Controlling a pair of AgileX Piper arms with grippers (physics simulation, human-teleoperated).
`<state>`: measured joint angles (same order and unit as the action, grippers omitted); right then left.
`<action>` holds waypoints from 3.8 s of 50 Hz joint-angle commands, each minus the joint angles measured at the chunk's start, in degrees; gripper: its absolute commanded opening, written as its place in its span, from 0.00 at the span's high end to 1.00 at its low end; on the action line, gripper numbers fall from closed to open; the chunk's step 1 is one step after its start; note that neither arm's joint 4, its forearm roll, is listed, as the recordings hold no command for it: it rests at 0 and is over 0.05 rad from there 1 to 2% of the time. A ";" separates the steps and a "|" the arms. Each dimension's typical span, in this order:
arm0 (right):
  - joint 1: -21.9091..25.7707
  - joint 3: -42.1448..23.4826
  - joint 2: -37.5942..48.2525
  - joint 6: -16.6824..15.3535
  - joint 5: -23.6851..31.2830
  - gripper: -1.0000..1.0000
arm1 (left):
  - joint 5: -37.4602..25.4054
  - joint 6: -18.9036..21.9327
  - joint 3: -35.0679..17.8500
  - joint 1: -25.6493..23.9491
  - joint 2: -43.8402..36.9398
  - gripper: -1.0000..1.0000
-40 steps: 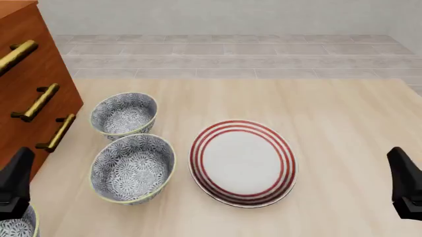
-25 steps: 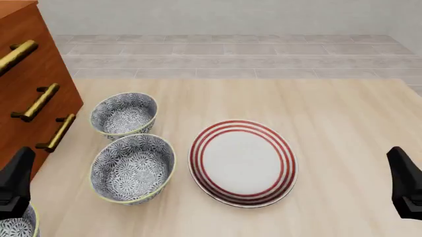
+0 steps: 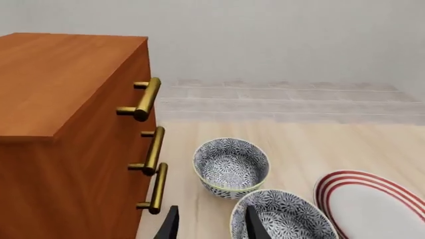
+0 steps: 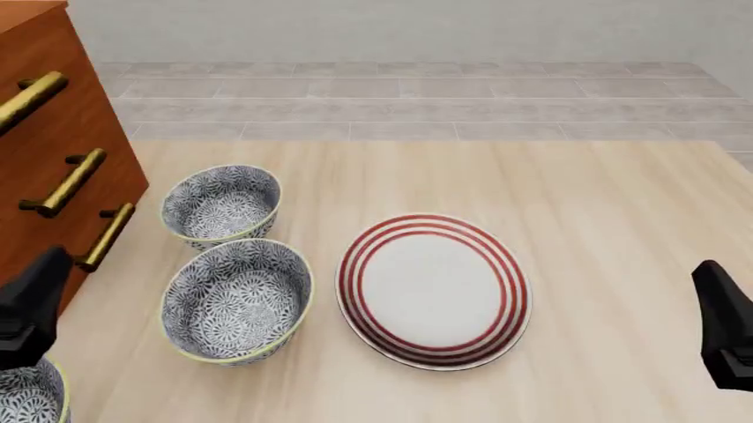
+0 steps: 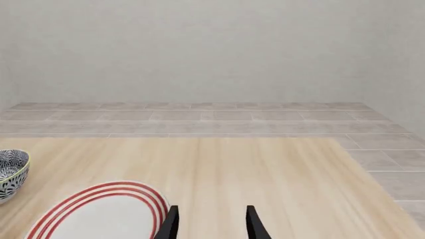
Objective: Put the bowl at the front on the plate.
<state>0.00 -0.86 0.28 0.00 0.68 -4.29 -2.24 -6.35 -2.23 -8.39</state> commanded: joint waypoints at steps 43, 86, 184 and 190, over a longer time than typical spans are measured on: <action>0.00 -0.07 -0.14 0.01 0.19 0.00 | -62.82 -10.98 -31.42 -0.59 -15.37 0.00; -0.01 -0.07 -0.15 0.00 0.18 0.00 | -51.28 -14.49 -20.98 4.84 -23.31 0.00; -0.01 -0.07 -0.15 0.01 0.19 0.00 | -25.28 -21.07 -0.86 3.11 -36.11 1.00; -0.01 -0.07 -0.15 0.00 0.19 0.00 | -26.97 -20.85 -1.56 3.09 -34.52 1.00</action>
<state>0.00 -1.00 0.24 0.00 0.86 -30.62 -22.67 -8.30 1.02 -43.65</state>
